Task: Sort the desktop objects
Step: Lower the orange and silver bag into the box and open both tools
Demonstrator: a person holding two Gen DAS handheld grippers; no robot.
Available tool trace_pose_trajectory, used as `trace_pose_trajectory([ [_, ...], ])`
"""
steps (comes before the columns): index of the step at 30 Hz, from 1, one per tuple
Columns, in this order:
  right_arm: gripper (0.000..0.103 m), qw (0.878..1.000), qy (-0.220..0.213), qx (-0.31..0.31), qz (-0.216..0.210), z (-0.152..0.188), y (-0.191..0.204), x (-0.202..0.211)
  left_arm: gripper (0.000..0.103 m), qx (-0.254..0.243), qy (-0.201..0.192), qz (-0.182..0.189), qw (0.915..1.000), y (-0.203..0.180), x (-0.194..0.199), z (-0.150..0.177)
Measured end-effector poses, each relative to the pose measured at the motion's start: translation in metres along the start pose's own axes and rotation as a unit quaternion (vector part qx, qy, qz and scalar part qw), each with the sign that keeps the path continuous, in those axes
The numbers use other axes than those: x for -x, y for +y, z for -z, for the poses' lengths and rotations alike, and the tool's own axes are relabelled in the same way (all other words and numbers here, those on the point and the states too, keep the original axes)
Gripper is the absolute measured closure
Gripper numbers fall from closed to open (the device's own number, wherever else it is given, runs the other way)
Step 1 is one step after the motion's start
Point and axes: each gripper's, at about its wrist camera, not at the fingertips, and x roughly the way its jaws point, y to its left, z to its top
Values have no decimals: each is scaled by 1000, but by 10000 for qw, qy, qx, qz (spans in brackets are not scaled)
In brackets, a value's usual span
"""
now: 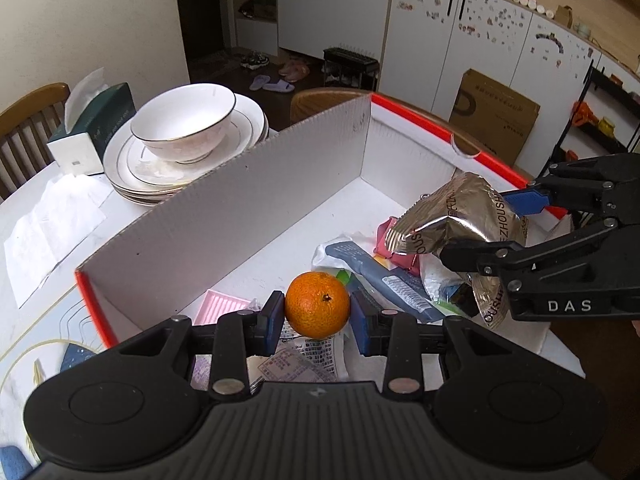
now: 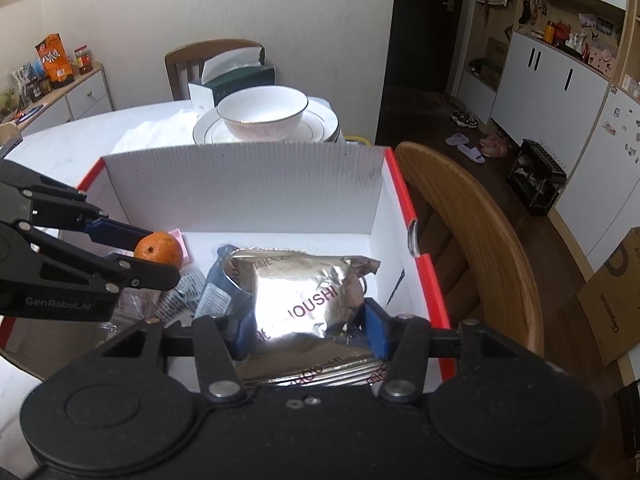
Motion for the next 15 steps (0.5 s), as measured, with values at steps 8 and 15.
trace_pose_trajectory([
  [8, 51, 9998, 130, 124, -103, 3, 5, -9, 69, 1, 340, 9, 9994, 5, -20, -1],
  [15, 51, 9996, 189, 200, -88, 4, 7, -16, 69, 10, 604, 51, 9982, 8, -32, -1],
])
